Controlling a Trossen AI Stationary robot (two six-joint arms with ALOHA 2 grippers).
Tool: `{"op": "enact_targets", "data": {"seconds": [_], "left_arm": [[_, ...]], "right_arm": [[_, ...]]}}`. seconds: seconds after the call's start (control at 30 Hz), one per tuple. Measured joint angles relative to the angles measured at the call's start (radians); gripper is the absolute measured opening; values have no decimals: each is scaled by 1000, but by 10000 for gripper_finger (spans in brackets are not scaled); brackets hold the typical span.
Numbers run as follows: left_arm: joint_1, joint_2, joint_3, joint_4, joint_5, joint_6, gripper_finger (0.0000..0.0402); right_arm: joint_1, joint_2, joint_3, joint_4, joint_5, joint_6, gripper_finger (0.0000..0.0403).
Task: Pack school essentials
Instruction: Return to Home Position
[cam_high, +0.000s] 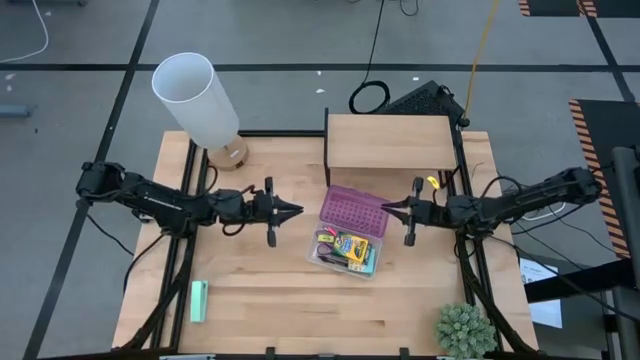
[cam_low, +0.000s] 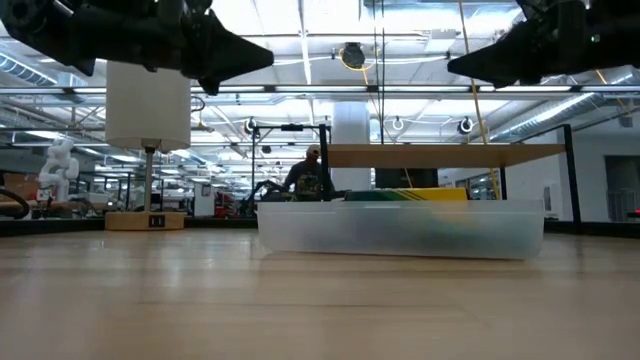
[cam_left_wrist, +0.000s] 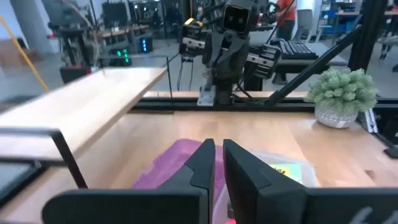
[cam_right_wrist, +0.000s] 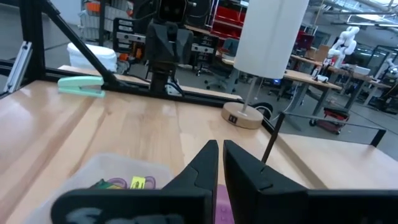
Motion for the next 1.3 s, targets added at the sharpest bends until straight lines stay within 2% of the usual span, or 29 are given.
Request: {"op": "enact_targets", "data": {"seconds": [0.13, 0.33, 0.5, 0.73, 0.9, 1.1, 1.3], "left_arm": [[13, 0, 0, -24, -20, -66, 35], [52, 0, -8, -22, 11, -61, 35], [79, -16, -62, -3, 16, -50, 35], [122, -149, -247, 133, 19, -87, 35], [127, -268, -333, 121, 5, -111, 35], [126, -372, -360, 16, 0, -112, 35], [126, -459, -360, -93, 0, -113, 35]], "right_arm": [[0, -33, -25, 0, 0, -7, 17], [0, -79, -70, 0, 0, 0, 17], [0, -108, -111, 0, -1, 7, 17], [0, -157, -154, 2, -1, 19, 17], [0, -192, -183, 11, -1, -1, 17], [0, -241, -240, 111, 1, -20, 17], [0, -265, -240, 92, 1, -25, 17]]}}
